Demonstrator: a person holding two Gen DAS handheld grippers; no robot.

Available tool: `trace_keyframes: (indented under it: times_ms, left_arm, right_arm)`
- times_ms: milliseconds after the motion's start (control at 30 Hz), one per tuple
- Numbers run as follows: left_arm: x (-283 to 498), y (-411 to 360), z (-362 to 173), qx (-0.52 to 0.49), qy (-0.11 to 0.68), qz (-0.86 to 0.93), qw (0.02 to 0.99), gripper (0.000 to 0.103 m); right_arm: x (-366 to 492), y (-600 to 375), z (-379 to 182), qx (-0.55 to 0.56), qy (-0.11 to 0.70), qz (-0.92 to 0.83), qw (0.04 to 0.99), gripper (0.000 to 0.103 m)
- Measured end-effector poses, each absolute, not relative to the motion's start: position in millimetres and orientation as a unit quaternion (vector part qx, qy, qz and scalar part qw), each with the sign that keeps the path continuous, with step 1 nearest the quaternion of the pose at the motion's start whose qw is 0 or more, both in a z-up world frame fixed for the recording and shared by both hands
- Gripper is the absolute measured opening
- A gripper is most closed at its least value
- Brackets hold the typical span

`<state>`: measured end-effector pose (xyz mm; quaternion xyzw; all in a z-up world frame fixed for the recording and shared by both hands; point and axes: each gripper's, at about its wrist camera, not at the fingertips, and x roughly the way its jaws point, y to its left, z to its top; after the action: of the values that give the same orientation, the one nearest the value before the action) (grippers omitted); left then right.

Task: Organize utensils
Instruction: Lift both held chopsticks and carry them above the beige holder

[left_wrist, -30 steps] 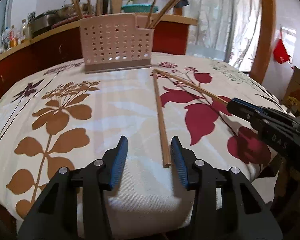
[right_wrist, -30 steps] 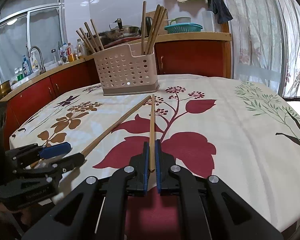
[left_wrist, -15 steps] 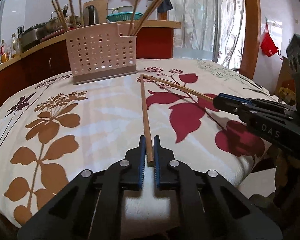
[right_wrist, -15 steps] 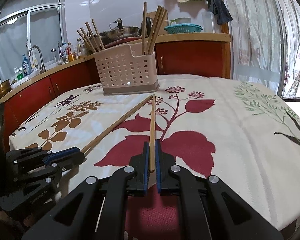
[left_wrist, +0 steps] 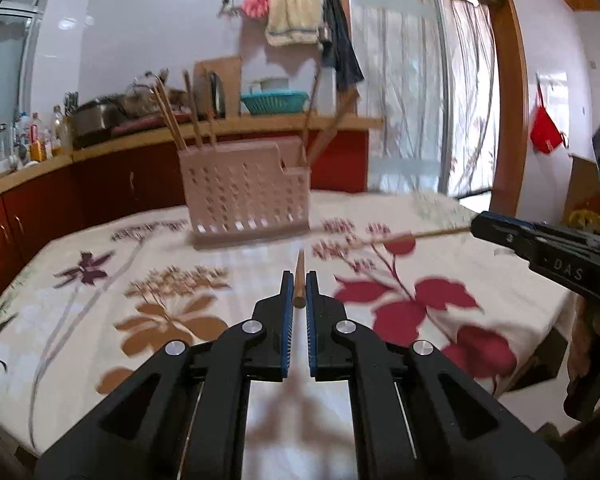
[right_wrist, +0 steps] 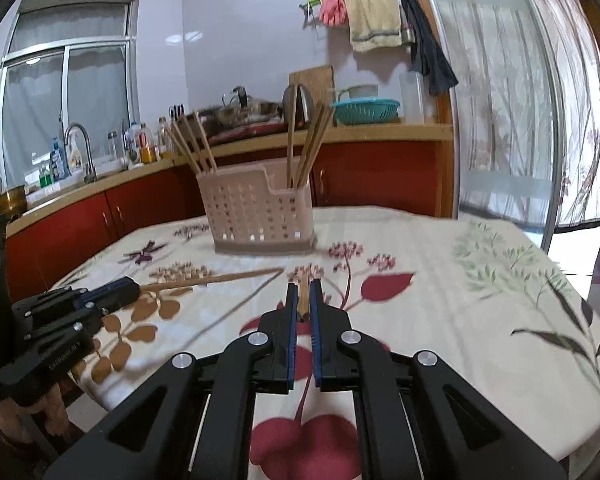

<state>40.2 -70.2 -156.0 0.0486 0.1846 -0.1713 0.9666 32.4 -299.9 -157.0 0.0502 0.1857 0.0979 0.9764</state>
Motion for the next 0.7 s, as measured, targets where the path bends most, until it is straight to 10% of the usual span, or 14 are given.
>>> trace_keyframes:
  times_ms: [700]
  left_arm:
    - [49, -29, -66, 0.049, 0.125, -0.14, 0.981, 0.007]
  right_arm:
    - [44, -301, -84, 0.034, 0.153, 0.107, 0.982, 0.007]
